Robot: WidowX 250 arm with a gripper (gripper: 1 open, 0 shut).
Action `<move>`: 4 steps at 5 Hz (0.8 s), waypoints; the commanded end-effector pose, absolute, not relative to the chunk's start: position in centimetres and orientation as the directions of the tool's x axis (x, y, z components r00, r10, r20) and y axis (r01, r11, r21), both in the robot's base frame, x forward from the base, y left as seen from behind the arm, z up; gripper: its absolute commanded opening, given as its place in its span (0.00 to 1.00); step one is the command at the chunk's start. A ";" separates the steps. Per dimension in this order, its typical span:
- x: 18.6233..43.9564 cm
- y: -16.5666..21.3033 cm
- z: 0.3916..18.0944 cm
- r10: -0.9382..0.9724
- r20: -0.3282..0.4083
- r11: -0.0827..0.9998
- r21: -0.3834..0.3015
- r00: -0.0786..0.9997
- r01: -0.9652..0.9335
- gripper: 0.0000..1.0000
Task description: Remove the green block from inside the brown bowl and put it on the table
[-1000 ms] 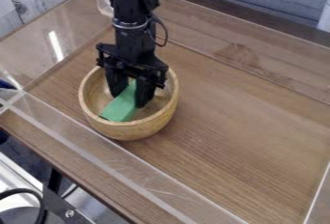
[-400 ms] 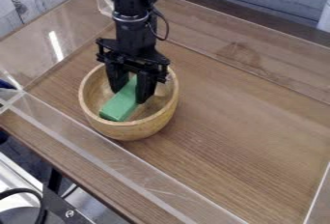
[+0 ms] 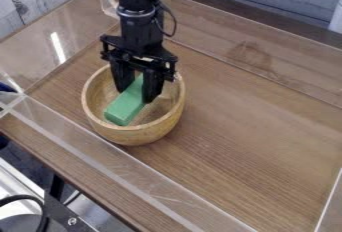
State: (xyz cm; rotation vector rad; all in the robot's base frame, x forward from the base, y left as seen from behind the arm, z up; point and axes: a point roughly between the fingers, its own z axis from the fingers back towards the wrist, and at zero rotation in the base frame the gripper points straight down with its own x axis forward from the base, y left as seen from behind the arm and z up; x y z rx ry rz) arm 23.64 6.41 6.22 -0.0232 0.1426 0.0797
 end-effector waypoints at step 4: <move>25.1 6.2 9.5 0.079 -0.045 0.997 -0.012 0.996 -0.080 0.00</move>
